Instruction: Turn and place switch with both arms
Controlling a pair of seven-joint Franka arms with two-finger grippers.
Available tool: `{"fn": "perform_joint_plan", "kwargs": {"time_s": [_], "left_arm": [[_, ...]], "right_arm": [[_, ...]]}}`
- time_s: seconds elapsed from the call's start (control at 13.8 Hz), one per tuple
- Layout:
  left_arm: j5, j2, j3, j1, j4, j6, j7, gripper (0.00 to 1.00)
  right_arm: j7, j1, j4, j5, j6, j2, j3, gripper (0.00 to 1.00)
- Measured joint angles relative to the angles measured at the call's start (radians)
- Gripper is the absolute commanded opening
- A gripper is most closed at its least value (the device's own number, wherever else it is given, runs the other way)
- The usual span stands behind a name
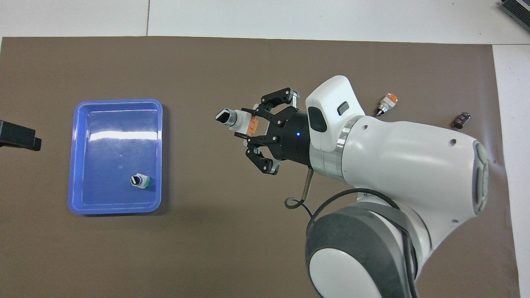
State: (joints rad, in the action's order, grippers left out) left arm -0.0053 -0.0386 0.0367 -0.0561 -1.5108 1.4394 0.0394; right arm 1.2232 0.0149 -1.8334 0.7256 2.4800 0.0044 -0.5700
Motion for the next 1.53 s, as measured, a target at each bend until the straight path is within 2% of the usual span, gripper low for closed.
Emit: {"fn": "perform_joint_plan", "kwargs": {"time_s": [0.87,1.31,1.53], "left_arm": [[-0.011,0.000,-0.020,-0.005,0.000,-0.001,0.000,1.00],[-0.302,-0.001,-0.033,-0.015,0.002,0.002,-0.020,1.00],[-0.443,0.001,-0.066,-0.018,0.003,0.058,-0.020,1.00]], "right_arm": [[-0.002,-0.007,0.001,0.000,0.000,0.000,-0.004,0.00],[-0.002,-0.022,0.001,0.000,0.018,0.000,-0.004,0.00],[-0.002,-0.022,0.001,0.000,0.018,0.000,-0.004,0.00]]}}
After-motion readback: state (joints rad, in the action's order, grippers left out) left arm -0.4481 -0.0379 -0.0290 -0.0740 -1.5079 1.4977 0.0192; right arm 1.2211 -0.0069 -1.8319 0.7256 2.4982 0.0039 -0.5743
